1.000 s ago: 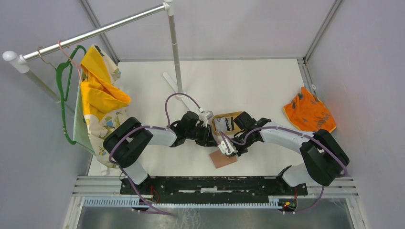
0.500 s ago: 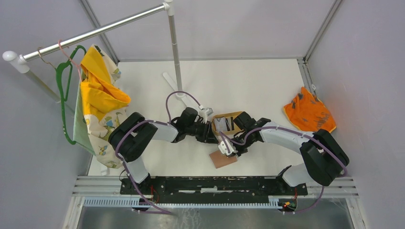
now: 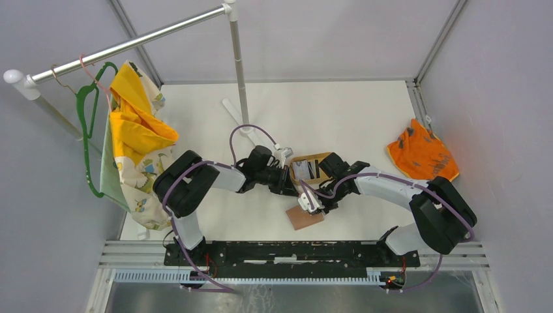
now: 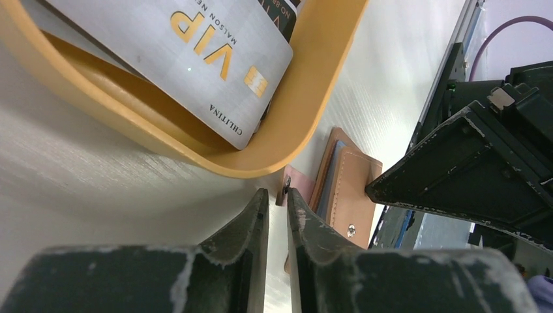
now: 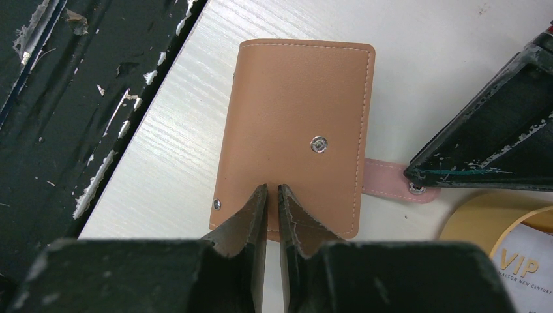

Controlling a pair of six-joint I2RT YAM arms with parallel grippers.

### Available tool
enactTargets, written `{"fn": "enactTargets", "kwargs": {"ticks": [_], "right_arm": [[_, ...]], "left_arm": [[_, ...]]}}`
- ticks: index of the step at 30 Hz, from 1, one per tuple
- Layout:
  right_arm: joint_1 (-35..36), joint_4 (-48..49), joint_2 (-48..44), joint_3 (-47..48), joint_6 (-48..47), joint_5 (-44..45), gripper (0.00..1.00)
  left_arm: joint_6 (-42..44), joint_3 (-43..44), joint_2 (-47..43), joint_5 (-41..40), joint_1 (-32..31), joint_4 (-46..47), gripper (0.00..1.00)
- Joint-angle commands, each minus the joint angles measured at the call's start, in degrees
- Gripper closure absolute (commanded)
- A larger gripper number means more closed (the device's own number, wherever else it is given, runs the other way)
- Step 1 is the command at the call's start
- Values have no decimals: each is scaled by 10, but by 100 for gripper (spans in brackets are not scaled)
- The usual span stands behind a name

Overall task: Put the credit cards into the card holder
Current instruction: Close the card holder at the center of the board.

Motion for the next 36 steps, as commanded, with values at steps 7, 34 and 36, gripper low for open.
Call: {"fn": "enactTargets", "kwargs": {"ticks": [7, 34, 36], "right_arm": [[11, -4, 18, -3, 1, 24, 84], [11, -4, 19, -3, 1, 29, 84], [12, -6, 19, -3, 2, 30, 84]], "left_arm": [[-13, 23, 6, 31, 9, 23, 79], [-25, 15, 7, 65, 15, 49, 98], [-24, 13, 3, 69, 15, 49, 98]]}}
